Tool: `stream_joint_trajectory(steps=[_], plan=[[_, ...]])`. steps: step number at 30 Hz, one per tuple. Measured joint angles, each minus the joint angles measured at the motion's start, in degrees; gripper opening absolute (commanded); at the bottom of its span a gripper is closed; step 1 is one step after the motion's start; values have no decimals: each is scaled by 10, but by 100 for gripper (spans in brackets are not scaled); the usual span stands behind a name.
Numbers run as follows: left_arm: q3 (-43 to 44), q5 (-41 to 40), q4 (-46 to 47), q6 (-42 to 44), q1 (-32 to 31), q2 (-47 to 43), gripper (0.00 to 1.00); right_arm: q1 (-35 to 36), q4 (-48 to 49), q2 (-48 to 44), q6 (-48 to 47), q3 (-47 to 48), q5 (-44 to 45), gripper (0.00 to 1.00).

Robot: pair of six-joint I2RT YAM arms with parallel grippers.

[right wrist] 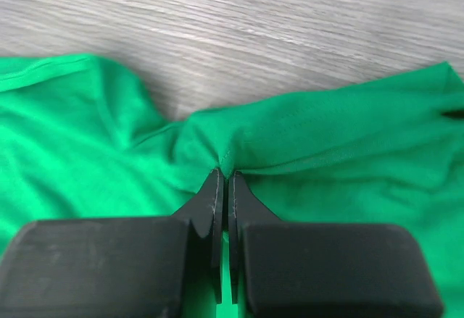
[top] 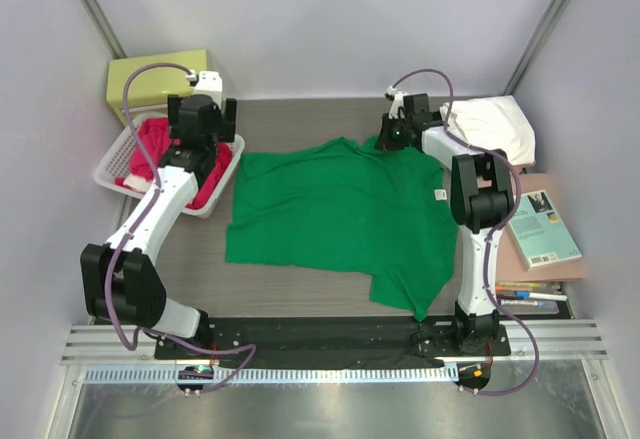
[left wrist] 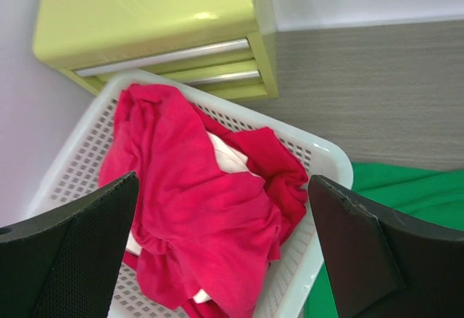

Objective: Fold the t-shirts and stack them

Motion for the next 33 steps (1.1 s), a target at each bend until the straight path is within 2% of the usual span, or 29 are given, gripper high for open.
stream_joint_trajectory(steps=[11, 19, 26, 33], plan=[[-82, 59, -53, -45, 0, 8, 100, 0, -16, -167, -31, -61, 20, 1], [-83, 76, -79, -44, 0, -58, 100, 0, -54, -304, -36, -210, 24, 1], [-83, 95, -94, -47, 0, -72, 100, 0, -88, -433, -41, -310, 24, 1], [-94, 116, -115, -66, -11, -73, 100, 0, -118, -485, -49, -322, 26, 1]])
